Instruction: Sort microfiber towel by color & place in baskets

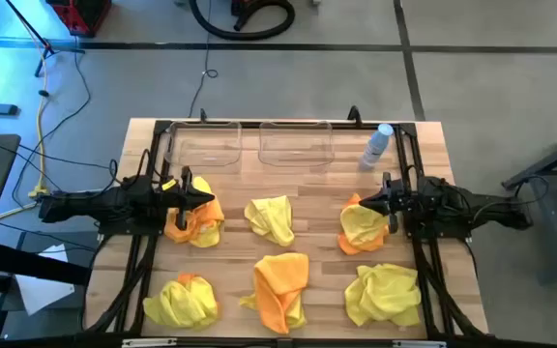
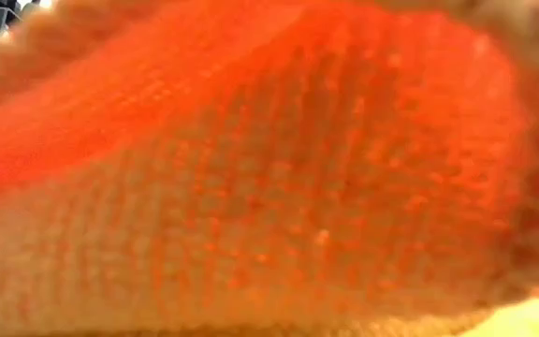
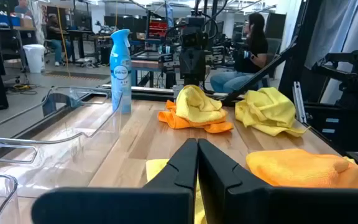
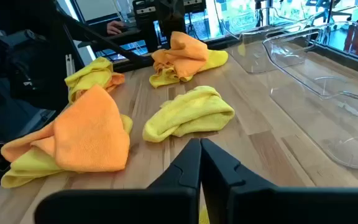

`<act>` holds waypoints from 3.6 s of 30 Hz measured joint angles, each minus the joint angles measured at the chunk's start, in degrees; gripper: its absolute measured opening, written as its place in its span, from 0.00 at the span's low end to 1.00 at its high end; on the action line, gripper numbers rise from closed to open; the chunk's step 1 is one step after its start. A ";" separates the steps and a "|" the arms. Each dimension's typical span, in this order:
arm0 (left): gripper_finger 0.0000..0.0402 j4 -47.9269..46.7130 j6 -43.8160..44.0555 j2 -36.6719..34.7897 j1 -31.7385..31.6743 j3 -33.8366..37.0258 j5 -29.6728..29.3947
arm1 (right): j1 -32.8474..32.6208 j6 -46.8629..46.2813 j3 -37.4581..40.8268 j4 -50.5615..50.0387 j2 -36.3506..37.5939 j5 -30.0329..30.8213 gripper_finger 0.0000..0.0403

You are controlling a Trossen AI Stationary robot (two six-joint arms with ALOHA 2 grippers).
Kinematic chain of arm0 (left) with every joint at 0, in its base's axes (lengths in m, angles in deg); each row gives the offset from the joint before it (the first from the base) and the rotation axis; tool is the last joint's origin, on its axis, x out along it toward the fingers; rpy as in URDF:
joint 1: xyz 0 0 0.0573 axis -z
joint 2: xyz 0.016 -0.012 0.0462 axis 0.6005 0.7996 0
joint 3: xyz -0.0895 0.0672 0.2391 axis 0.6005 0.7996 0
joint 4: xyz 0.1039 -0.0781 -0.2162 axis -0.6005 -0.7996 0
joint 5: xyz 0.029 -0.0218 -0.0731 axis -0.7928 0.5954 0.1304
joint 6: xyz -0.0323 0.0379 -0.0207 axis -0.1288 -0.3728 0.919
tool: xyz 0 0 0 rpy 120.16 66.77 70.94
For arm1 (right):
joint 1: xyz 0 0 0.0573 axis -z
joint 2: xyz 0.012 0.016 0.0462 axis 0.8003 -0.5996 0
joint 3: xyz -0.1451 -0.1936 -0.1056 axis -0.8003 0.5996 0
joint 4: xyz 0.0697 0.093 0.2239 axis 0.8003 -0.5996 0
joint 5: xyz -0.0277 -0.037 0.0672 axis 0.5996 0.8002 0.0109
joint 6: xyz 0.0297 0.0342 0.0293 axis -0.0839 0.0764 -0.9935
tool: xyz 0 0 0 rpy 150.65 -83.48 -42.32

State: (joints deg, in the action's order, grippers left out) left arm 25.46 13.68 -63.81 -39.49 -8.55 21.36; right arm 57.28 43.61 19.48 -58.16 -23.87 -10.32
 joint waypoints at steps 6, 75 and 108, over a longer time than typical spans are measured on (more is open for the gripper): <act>0.00 0.00 0.00 0.02 0.01 0.00 -0.01 | 0.01 0.01 0.00 0.01 0.00 0.00 0.00; 0.00 0.00 0.00 0.00 0.00 0.02 -0.02 | 0.02 0.00 0.00 0.02 0.00 0.00 0.00; 0.07 -4.09 2.09 47.12 0.00 -37.97 -4.45 | 0.00 0.00 -0.01 0.00 -0.01 0.01 0.00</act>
State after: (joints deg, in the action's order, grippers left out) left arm 21.37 15.77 -16.70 -39.49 -46.51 16.91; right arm 57.28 43.61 19.47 -58.16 -23.89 -10.31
